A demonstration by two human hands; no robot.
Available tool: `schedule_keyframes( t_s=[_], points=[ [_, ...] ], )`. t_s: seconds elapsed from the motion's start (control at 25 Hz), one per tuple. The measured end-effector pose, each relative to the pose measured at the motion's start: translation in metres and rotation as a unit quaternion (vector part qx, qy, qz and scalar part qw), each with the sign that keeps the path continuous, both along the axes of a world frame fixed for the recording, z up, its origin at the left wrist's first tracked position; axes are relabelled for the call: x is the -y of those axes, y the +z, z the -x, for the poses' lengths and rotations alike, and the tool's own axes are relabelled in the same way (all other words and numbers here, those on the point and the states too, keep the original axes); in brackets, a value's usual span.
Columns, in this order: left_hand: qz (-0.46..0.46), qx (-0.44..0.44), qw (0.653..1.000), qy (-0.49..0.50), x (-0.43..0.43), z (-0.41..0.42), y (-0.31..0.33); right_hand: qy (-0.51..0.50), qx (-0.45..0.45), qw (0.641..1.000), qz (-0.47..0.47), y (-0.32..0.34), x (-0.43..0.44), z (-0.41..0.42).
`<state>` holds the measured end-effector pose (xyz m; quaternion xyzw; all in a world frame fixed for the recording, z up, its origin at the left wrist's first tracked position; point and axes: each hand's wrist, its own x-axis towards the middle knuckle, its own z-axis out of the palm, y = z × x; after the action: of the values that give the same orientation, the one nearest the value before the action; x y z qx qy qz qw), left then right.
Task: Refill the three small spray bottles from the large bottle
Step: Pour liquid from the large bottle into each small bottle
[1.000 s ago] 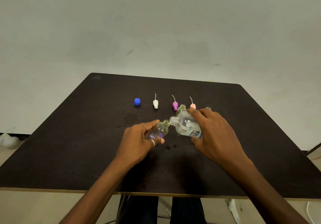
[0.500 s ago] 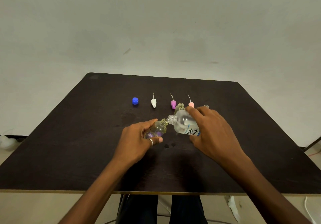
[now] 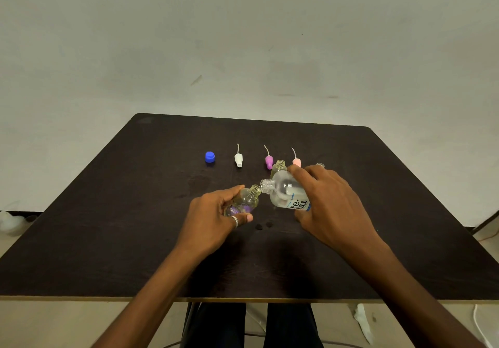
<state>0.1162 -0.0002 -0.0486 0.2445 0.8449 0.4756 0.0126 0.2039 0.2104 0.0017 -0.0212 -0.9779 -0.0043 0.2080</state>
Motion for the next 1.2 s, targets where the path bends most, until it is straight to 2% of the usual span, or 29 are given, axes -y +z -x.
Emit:
schedule_keyframes(
  t_s=[1.2],
  points=[
    [0.005, 0.009, 1.000, -0.001, 0.0005, 0.0008, 0.0001, -0.008, 0.013, 1.000, -0.012, 0.0021, 0.0012, -0.0011]
  ],
)
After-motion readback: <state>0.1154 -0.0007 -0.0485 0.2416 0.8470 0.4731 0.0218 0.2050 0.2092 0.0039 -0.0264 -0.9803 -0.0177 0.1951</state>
